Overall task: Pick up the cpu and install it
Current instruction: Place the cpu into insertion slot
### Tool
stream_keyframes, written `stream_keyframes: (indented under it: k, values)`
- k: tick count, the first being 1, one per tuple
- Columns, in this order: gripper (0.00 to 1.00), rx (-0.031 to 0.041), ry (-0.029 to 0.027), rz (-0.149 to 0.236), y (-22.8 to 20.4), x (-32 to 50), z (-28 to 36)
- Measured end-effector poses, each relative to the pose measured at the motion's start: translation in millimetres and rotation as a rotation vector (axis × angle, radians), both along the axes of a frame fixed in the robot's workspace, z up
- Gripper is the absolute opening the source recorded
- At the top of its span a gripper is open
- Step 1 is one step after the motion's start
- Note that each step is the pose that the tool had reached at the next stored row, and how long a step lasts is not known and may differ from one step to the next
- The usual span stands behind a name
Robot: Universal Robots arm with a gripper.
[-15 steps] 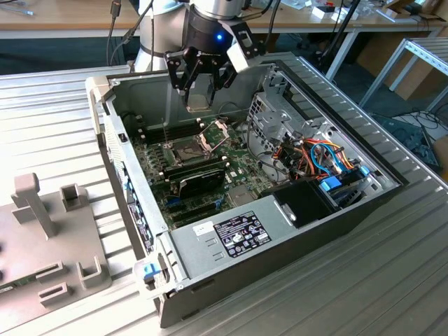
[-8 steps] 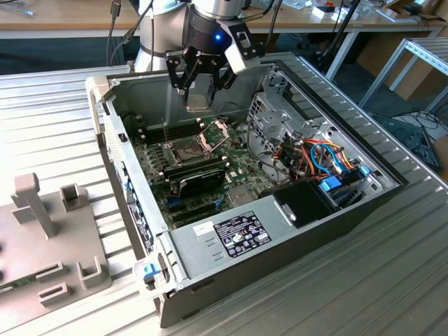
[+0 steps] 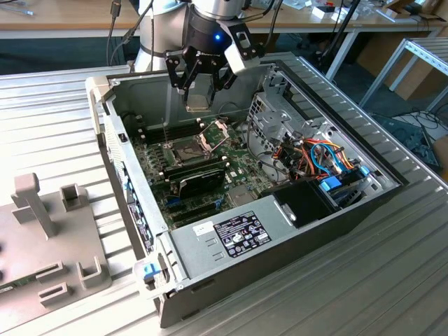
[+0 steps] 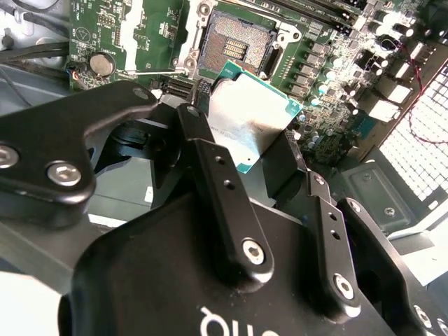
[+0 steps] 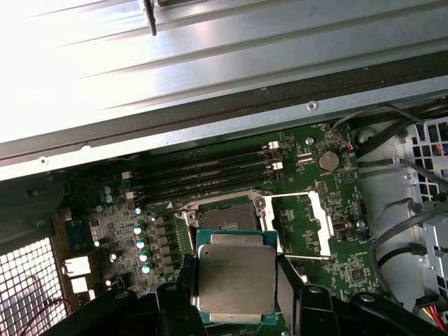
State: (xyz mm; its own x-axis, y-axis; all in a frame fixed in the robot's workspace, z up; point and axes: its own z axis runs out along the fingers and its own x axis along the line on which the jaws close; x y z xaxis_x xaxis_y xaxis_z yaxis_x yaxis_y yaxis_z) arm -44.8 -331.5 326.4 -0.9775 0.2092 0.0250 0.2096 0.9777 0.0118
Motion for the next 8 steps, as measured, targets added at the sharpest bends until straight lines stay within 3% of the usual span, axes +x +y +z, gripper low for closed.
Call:
stream_keyframes:
  k: [7,8]
  values:
    - [0.55,0.0,0.0,-0.017,0.0,0.0,-0.1]
    - [0.55,0.0001,0.0,-0.051,0.0,0.0,-0.3]
